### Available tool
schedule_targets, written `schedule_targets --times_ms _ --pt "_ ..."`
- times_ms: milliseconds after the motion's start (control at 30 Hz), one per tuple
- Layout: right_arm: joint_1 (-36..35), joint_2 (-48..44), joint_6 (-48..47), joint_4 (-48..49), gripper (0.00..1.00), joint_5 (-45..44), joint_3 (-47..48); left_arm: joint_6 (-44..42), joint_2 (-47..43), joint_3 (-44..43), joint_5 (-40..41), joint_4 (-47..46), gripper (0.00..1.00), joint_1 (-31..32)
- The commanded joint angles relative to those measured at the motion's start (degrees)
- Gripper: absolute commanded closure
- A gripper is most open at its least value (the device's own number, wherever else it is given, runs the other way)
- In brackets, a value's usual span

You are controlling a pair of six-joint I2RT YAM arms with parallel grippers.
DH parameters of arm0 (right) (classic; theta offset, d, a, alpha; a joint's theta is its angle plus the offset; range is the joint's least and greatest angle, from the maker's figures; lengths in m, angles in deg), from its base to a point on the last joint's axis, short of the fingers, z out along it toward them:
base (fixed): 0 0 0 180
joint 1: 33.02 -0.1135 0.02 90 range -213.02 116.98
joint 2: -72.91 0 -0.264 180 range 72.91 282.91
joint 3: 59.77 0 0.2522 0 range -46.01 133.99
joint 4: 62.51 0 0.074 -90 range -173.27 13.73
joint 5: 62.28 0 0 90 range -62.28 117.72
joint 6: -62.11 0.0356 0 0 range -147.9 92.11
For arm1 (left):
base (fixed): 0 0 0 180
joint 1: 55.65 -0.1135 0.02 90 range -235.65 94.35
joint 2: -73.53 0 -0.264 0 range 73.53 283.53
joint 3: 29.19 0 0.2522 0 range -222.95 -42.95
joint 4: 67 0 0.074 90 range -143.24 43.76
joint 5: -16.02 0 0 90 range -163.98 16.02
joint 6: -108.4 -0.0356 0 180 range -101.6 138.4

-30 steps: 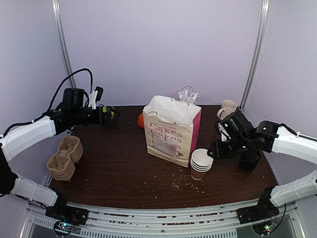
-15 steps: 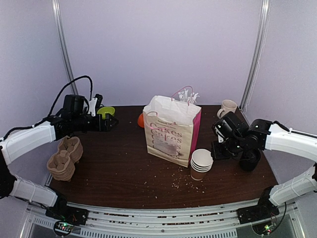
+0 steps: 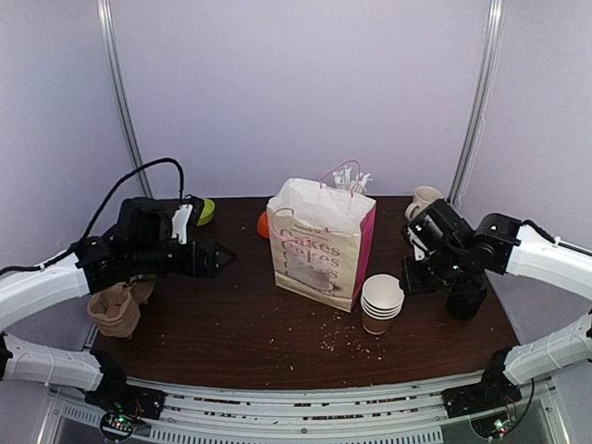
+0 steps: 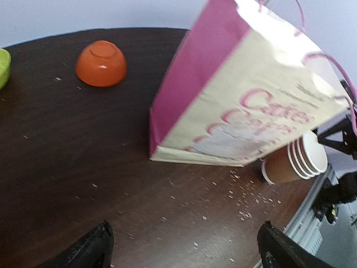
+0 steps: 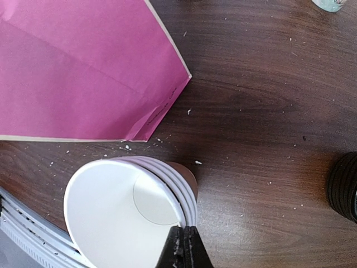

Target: Pack the takeout coffee

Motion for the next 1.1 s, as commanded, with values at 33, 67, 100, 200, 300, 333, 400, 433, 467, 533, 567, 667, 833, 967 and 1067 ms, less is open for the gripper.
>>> schedule_targets --times_ms 33,67,100,200,300,333,400,433,467,533,567,667,833,967,1067 --pt "-1.03 -3.00 0.05 -4.36 1.00 5.24 2.71 12.04 -1.80 4.28 6.50 -1.27 0.07 13.33" --pt "-1.19 -3.42 0.17 -4.15 1.00 6.63 2.30 13.20 -1.76 4.74 7.25 -2.04 0.07 15.28" --pt "-1.44 -3.82 0.37 -3.54 1.00 8.13 1.79 14.05 -1.47 4.99 7.92 -2.83 0.07 17.20" --pt "-2.78 -4.71 2.15 -0.04 1.00 12.57 -0.40 15.72 0.68 5.13 9.38 -4.78 0.08 22.12" --pt "-5.02 -4.65 3.73 3.70 1.00 13.91 -2.56 16.51 4.06 5.17 9.26 -6.97 0.08 25.52" --pt "-5.90 -4.43 4.11 4.57 1.00 13.77 -3.02 16.49 5.15 5.01 9.07 -7.64 0.08 26.46" --pt "-7.31 -4.05 4.64 5.89 1.00 12.74 -3.79 16.18 7.10 4.98 7.61 -10.10 0.08 27.78" --pt "-8.06 -3.87 4.82 6.49 1.00 12.05 -4.00 16.20 7.94 5.26 5.99 -12.00 0.08 27.91" --pt "-8.71 -3.65 4.98 7.32 1.00 11.36 -4.50 16.39 8.74 5.67 4.28 -14.03 0.08 27.93" --pt "-10.24 -3.31 5.49 9.02 1.00 9.81 -5.65 16.79 10.50 6.16 1.46 -17.60 0.08 27.93" --pt "-10.70 -3.05 5.79 9.74 1.00 9.33 -6.11 16.77 11.43 6.03 0.33 -18.78 0.08 27.92" --pt "-12.38 -2.18 6.93 11.93 1.00 7.79 -7.42 16.69 14.87 4.78 -2.50 -21.31 0.08 27.93" --pt "-14.10 -2.17 8.88 15.72 1.00 5.15 -9.59 18.40 19.30 6.38 -7.07 -29.76 0.08 27.93" --pt "-14.48 -2.63 10.29 17.52 1.00 3.48 -11.37 19.14 22.87 6.74 -10.08 -34.10 0.10 27.93" --pt "-14.61 -2.93 10.99 18.66 1.00 2.88 -11.95 19.43 23.82 7.06 -11.23 -36.50 0.10 27.93"
